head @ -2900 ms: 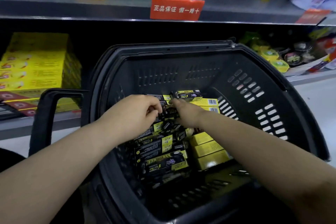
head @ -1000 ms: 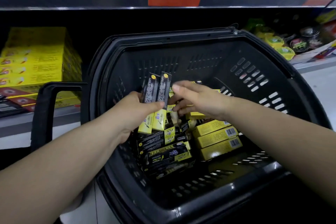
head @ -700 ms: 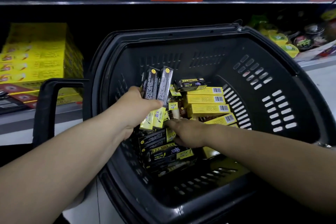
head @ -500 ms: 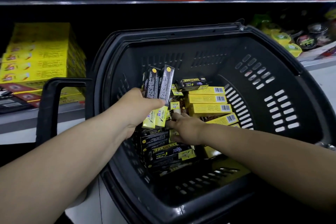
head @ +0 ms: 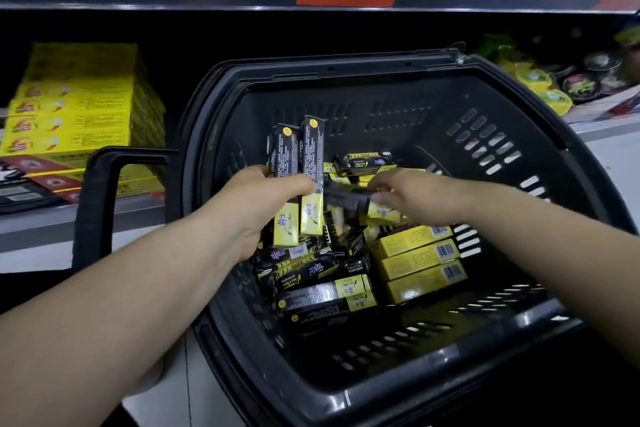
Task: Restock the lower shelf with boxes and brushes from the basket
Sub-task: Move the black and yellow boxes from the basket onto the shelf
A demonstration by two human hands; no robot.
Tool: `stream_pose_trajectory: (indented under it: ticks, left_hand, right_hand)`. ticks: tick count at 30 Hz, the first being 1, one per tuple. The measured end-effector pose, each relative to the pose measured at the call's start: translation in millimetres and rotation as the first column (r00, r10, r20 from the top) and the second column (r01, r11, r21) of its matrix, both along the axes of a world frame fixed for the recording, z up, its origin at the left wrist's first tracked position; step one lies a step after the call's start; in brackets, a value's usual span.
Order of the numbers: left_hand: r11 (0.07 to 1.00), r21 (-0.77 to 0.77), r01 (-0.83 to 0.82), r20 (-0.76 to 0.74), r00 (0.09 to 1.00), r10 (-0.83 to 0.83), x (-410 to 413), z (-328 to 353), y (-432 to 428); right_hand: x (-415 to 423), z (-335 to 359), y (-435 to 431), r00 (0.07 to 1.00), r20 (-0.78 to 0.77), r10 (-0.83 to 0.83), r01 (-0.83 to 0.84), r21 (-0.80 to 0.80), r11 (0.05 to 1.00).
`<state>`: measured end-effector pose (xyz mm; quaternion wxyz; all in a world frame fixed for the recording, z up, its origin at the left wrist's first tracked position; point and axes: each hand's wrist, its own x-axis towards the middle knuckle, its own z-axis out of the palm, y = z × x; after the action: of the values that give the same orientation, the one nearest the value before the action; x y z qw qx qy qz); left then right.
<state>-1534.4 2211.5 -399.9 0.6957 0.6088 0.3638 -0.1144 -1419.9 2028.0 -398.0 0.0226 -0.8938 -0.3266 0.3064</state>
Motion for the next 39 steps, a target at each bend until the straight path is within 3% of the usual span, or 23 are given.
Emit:
stream_pose_trajectory:
  ticks: [2, 5, 8, 11, 14, 17, 20, 22, 25, 27, 29, 32, 34, 36, 39]
  left_hand:
    - [0.999, -0.032, -0.011, -0.003, 1.0, 0.011, 1, 1, 0]
    - [0.997, -0.077, -0.013, 0.0, 1.0, 0.013, 3, -1, -1]
    - [0.986, -0.163, -0.042, 0.001, 0.999, 0.043, 4, 3, -2]
    - [0.981, -0.184, -0.066, 0.004, 0.998, 0.068, 4, 4, 0]
    - [0.986, -0.167, -0.03, 0.043, 0.998, 0.037, 2, 3, 0]
    - [0.997, -0.083, -0.008, 0.069, 0.998, 0.014, 1, 1, 0]
    - [1.0, 0.014, -0.007, 0.077, 0.997, 0.006, 1, 0, 0]
    - [0.998, 0.064, -0.013, 0.096, 0.995, 0.007, 1, -2, 0]
    - [0.994, 0.107, 0.004, 0.133, 0.991, -0.018, 1, -4, 0]
    - [0.992, 0.125, 0.015, 0.16, 0.986, -0.035, 0, -3, -2]
    - [0.99, 0.137, 0.021, 0.179, 0.983, -0.046, -1, -2, -3]
    - [0.987, 0.156, 0.035, 0.195, 0.979, -0.065, -2, 2, -1]
    - [0.986, 0.165, 0.037, 0.198, 0.978, -0.07, -3, 4, 0]
    - [0.986, 0.163, 0.037, 0.192, 0.979, -0.068, -4, 8, 2]
    - [0.988, 0.156, 0.015, 0.202, 0.978, -0.047, -6, 19, 13]
  right_hand:
    - [-1, 15, -4, 0.945, -0.246, -0.216, 0.259, 0.162, 0.952]
    - [-22, 20, 8, 0.627, -0.723, -0.292, 0.621, 0.237, 0.747]
    - [-40, 11, 22, 0.402, -0.878, -0.259, 0.737, 0.142, 0.661]
    - [-41, 8, 24, 0.366, -0.904, -0.222, 0.765, 0.157, 0.624]
    - [-40, 9, 23, 0.392, -0.899, -0.196, 0.757, 0.194, 0.624]
    - [-42, 4, 25, 0.516, -0.828, -0.22, 0.713, 0.272, 0.647]
    - [-40, -1, 23, 0.665, -0.715, -0.218, 0.608, 0.348, 0.714]
    - [-34, -1, 17, 0.68, -0.716, -0.157, 0.528, 0.33, 0.783]
    - [-29, -1, 10, 0.766, -0.64, -0.054, 0.202, 0.16, 0.966]
    - [-34, -21, 11, 0.856, -0.515, 0.047, -0.06, -0.008, 0.998]
    - [-49, -50, 13, 0.911, -0.338, 0.237, -0.307, -0.169, 0.937]
    - [-73, -78, 22, 0.839, -0.213, 0.5, -0.542, -0.258, 0.799]
    - [-70, -80, 26, 0.833, -0.16, 0.529, -0.553, -0.242, 0.797]
    - [-55, -72, 23, 0.894, -0.113, 0.434, -0.448, -0.2, 0.871]
    - [-29, -46, 14, 0.983, -0.178, 0.038, -0.043, -0.021, 0.999]
